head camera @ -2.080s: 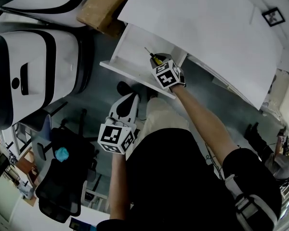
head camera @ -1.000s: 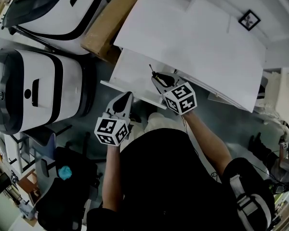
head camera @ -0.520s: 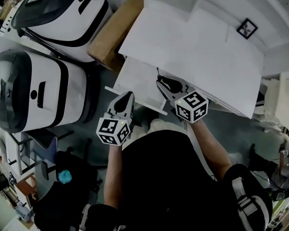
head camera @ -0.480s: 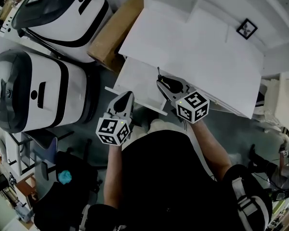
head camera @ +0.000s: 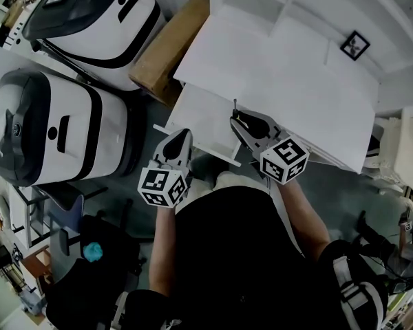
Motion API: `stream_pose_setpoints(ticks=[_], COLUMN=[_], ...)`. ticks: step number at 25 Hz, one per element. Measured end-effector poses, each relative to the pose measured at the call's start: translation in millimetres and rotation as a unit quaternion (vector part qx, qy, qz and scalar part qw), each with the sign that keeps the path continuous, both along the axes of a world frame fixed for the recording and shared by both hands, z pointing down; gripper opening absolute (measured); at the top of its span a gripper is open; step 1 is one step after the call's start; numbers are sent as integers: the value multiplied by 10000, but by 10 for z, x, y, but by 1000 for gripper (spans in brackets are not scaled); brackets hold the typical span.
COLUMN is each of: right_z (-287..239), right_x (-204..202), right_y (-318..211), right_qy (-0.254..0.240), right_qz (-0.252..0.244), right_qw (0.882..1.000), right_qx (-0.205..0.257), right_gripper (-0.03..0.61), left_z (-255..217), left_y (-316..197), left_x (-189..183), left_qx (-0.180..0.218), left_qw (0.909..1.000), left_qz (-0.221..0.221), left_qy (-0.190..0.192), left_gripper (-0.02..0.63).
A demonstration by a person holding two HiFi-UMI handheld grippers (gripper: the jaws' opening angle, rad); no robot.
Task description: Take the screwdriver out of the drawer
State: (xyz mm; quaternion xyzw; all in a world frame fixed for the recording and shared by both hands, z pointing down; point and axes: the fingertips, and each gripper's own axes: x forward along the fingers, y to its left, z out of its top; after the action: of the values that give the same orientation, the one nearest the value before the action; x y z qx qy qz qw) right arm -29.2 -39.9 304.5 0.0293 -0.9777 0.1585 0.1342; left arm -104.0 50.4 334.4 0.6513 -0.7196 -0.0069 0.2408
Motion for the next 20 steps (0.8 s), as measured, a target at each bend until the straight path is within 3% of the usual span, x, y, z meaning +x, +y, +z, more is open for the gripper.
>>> stream_pose_setpoints(ticks=[20], right_z=[-73], right_x=[42], right_y=[71], right_qy=[-64], right_qz=[-25], right_qw=[10000], right_qx=[50], right_gripper=[89], left_z=[38], left_y=[108], left_x=[54], left_qx=[-75], left_qw=[10000], left_qz=[-28], left_qy=[-4], left_gripper=[25])
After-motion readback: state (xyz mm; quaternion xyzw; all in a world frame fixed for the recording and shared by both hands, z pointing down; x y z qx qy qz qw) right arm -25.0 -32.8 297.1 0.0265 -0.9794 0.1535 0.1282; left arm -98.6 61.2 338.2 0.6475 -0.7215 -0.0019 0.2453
